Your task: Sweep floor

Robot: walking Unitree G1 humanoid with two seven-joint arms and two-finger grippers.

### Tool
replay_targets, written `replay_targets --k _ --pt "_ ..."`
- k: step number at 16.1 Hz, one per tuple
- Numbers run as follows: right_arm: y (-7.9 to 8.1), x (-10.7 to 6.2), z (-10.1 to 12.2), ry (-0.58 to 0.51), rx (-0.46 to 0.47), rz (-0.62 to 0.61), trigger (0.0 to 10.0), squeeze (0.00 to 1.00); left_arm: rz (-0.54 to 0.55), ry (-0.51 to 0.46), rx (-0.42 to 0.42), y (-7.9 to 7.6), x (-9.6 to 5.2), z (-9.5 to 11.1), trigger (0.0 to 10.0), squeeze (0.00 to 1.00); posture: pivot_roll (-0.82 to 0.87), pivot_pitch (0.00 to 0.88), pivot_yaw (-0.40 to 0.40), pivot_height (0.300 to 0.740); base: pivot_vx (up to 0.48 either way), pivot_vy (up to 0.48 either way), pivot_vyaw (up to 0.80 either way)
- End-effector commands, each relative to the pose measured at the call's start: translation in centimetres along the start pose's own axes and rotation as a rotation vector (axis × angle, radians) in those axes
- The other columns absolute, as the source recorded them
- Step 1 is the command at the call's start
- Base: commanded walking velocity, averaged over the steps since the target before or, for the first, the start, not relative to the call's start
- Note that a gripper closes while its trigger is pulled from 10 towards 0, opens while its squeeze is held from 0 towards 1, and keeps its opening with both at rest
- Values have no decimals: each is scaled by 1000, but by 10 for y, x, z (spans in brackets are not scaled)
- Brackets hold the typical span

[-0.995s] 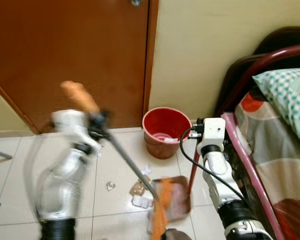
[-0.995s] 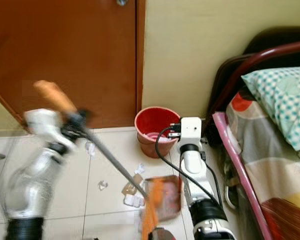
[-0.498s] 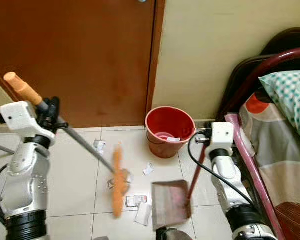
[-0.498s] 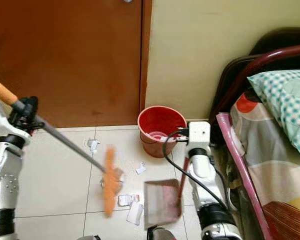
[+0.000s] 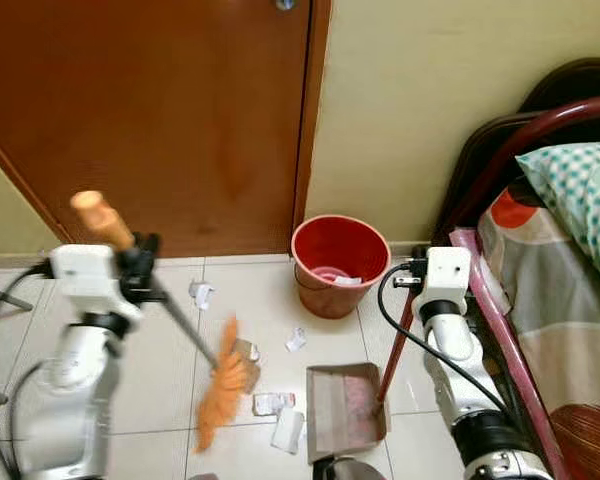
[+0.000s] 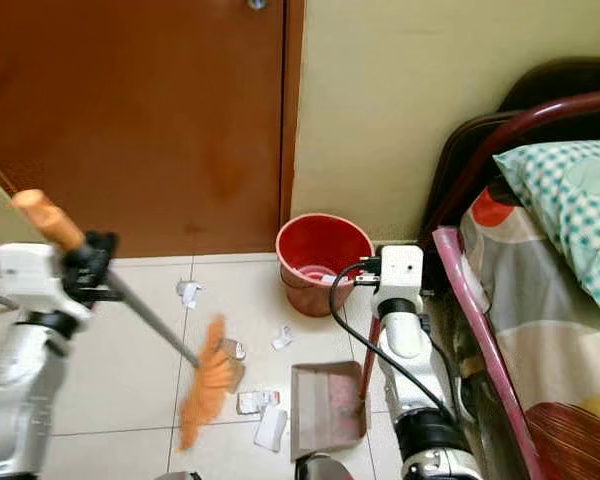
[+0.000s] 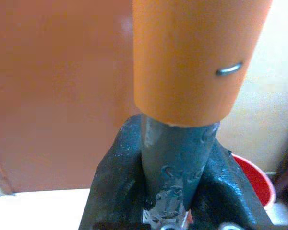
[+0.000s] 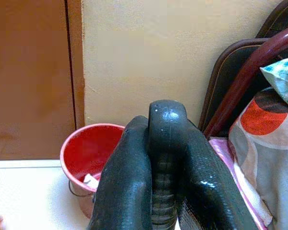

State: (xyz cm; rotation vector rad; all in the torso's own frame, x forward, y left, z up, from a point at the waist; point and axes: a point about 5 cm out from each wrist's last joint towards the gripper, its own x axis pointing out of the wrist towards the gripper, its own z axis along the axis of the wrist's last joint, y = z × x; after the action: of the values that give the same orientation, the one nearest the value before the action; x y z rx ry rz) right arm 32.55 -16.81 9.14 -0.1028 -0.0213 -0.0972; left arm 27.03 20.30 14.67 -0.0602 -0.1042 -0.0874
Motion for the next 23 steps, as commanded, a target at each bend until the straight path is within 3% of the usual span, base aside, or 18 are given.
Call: replay_targets --k 1,2,5,8,12,13,17,23 --pt "2 0 1 1 0 -4 10000 0 -13 53 -55 -10 -2 -11 10000 0 101 170 -44 740 0 0 0" --pt "8 1 2 0 17 4 10000 0 -5 48 -125 -22 1 -12 10000 0 99 170 -42 740 0 0 0" --pt "14 3 4 2 36 12 10000 0 73 31 -237 -31 7 -9 10000 0 101 172 -40 740 0 0 0" --pt "18 4 6 1 48 16 10000 0 142 5 -262 -25 13 -5 10000 0 100 175 -38 740 0 0 0" --pt "17 4 3 13 63 8 10000 0 250 -42 -333 1 20 7 10000 0 103 175 -35 740 0 0 0" --pt "17 3 3 15 65 7 10000 0 282 -53 -325 11 22 10 10000 0 104 173 -35 740 0 0 0" --pt "10 4 9 -15 56 17 10000 0 237 -31 -74 22 14 8 10000 0 99 178 -35 740 0 0 0" --pt "0 5 18 -46 63 10 10000 0 179 69 15 21 -3 -16 10000 0 102 165 -40 740 0 0 0"
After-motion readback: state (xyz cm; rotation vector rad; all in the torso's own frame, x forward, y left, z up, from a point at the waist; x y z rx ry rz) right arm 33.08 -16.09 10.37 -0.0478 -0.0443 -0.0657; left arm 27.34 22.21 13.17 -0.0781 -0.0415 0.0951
